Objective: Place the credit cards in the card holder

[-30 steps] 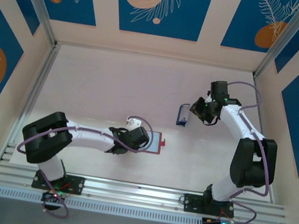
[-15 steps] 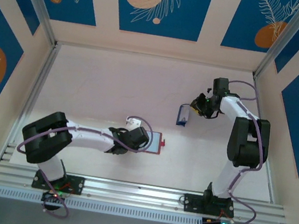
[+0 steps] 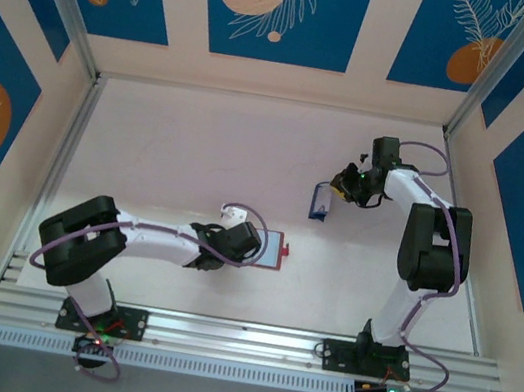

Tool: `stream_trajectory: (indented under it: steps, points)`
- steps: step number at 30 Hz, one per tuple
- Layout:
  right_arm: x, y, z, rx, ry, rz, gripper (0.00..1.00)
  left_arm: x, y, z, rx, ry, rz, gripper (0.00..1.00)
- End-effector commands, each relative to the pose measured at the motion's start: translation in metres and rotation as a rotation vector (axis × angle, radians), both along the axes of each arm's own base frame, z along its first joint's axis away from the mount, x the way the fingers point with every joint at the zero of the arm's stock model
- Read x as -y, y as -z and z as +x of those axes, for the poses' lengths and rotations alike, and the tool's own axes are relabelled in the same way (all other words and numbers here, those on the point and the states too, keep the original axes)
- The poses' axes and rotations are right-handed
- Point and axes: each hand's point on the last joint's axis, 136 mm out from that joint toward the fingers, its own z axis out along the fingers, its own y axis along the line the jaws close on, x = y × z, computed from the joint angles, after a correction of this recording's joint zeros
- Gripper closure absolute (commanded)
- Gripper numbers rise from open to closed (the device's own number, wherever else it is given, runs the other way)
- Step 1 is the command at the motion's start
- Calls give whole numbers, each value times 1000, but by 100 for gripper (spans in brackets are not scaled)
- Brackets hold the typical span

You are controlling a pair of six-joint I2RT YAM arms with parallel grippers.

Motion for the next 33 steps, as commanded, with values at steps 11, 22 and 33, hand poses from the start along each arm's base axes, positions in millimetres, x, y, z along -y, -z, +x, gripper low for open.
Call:
stream_trajectory:
  steps: [11,22,33]
  points:
    - [-9,-6,-7,-2,-36,43,88,-22,27,-21,-112,2,84,91]
    - [-16,-5,-10,-13,-64,42,90,-21,27,-20,-112,6,86,91]
    - [-6,-7,-14,-5,-64,-152,85,-19,30,-20,-120,12,93,91]
